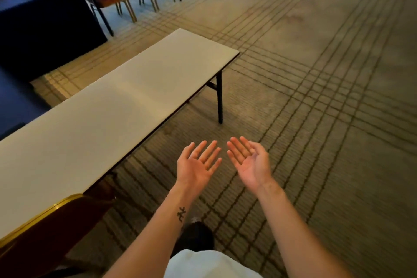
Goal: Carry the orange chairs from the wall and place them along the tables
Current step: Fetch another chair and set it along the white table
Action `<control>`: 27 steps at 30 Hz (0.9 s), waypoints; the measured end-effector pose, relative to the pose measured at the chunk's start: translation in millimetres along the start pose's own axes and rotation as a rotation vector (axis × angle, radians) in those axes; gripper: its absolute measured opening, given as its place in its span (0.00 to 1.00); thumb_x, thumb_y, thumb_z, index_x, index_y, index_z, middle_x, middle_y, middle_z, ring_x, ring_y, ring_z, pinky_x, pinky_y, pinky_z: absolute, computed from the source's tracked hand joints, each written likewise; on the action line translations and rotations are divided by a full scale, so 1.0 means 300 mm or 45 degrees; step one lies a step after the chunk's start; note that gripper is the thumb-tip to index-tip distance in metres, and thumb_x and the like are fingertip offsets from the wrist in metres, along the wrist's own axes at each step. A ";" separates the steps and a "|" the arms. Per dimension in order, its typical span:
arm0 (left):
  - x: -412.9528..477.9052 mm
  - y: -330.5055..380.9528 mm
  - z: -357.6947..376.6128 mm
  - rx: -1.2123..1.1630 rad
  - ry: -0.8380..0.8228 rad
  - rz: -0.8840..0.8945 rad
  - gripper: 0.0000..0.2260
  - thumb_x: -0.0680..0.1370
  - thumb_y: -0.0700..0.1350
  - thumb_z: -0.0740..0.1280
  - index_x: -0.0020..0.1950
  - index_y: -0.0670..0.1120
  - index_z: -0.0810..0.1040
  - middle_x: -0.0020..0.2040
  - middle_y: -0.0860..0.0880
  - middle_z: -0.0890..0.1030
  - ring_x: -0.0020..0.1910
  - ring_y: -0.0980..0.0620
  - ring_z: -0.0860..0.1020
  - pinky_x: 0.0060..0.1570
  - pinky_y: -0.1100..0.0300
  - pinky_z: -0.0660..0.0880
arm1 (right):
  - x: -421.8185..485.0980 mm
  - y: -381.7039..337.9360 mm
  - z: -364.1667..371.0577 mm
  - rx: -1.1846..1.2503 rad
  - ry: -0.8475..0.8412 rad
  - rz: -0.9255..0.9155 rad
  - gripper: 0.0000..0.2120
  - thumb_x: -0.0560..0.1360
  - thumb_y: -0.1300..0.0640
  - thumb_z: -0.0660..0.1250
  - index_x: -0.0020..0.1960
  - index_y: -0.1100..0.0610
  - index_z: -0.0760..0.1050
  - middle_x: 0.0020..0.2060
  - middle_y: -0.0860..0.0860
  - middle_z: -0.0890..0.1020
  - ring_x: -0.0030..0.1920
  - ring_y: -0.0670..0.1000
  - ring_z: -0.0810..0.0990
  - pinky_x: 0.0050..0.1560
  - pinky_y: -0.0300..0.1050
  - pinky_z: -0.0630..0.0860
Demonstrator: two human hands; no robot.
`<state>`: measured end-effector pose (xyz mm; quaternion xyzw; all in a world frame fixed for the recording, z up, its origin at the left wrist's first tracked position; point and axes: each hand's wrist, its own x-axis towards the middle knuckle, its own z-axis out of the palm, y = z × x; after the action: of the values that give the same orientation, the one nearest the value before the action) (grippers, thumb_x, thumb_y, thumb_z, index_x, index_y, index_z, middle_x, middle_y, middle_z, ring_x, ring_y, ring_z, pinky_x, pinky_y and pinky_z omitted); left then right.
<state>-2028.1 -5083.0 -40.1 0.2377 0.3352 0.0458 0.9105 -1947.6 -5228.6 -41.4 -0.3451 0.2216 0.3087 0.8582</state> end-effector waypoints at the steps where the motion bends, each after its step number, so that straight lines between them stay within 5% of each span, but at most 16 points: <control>1: 0.031 -0.014 0.049 0.030 -0.021 -0.023 0.23 0.83 0.53 0.61 0.74 0.43 0.70 0.65 0.39 0.81 0.65 0.39 0.79 0.72 0.42 0.68 | 0.016 -0.045 -0.020 0.022 0.006 -0.017 0.19 0.82 0.56 0.59 0.70 0.62 0.71 0.60 0.60 0.83 0.61 0.59 0.82 0.66 0.55 0.75; 17: 0.841 -0.143 0.931 0.178 -0.348 -0.345 0.23 0.83 0.54 0.59 0.75 0.45 0.69 0.67 0.40 0.80 0.67 0.39 0.78 0.72 0.42 0.67 | 0.516 -0.947 -0.032 0.269 0.177 -0.442 0.15 0.81 0.58 0.58 0.65 0.60 0.73 0.63 0.61 0.81 0.64 0.59 0.80 0.65 0.54 0.74; 27: 1.312 -0.329 1.452 0.263 -0.428 -0.458 0.23 0.82 0.54 0.60 0.75 0.45 0.70 0.68 0.39 0.79 0.67 0.37 0.77 0.74 0.40 0.64 | 0.874 -1.507 -0.144 0.437 0.216 -0.492 0.17 0.81 0.56 0.58 0.67 0.60 0.74 0.62 0.61 0.82 0.64 0.60 0.80 0.70 0.57 0.71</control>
<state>-1456.8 -5249.8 -29.0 0.2703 0.2192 -0.1913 0.9178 -1459.7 -5419.5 -19.6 -0.2552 0.2718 0.0672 0.9255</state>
